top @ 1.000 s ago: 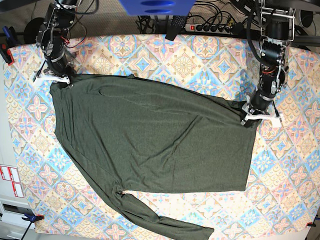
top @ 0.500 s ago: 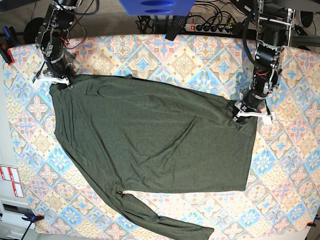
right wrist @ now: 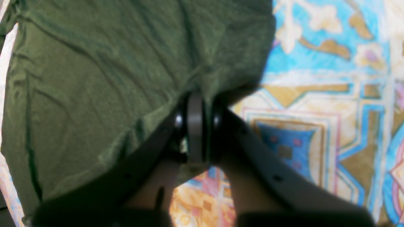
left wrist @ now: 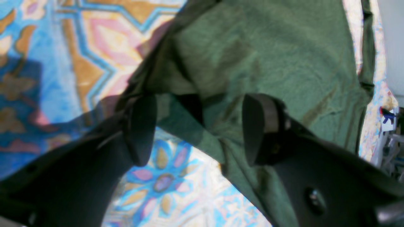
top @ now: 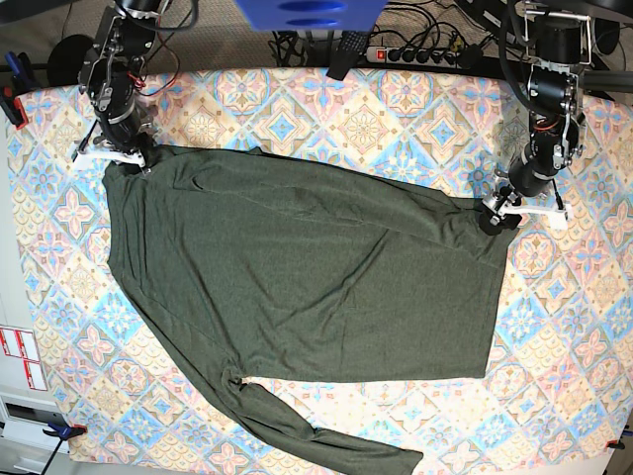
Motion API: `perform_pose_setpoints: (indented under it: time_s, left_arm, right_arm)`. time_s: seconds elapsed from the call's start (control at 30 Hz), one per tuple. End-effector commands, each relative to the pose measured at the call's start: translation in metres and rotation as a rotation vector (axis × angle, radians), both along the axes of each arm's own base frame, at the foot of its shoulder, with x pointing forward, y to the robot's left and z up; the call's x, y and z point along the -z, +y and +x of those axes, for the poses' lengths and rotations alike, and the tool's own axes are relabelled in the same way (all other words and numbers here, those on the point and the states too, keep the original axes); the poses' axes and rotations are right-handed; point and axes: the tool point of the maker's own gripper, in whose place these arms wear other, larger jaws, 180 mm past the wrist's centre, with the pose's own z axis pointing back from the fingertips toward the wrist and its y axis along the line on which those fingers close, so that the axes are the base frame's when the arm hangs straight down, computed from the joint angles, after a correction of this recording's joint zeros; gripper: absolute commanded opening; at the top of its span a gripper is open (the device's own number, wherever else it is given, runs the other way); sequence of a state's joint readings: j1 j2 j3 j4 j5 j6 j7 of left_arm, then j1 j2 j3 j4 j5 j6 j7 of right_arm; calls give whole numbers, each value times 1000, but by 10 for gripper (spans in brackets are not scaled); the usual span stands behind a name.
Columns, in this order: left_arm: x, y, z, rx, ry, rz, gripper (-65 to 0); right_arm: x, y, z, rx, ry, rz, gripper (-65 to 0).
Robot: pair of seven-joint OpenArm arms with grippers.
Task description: Fold the T-shirt properly
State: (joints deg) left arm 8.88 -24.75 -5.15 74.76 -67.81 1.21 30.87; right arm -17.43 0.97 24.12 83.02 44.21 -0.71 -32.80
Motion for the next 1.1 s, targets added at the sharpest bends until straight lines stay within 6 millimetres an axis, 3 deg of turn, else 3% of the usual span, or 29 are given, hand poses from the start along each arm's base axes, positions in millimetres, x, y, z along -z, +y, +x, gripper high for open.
perform_pose_setpoints:
  time_s: [0.0,0.17,0.43,0.63,1.07]
  left_arm:
    - [-12,6,6,5,-38,11,-223]
    - [1,10,-3,-13,-2,7,-222]
    - [15,-8,-13,-21,26,-34,-222]
    - [34,-10,-30,-27,99,-69,-224]
    - [43,-19,-50,-49,133,-139,-225]
  right_arm:
    - [-9,-5,7,1,-37,-17,-631]
    - [-9,-4,8,0,-37,-16,-631]
    - [-10,-5,8,0,-39,-17,-631]
    - [-10,-5,8,0,-39,-17,-631]
    - [-10,-5,8,1,-39,-16,-631]
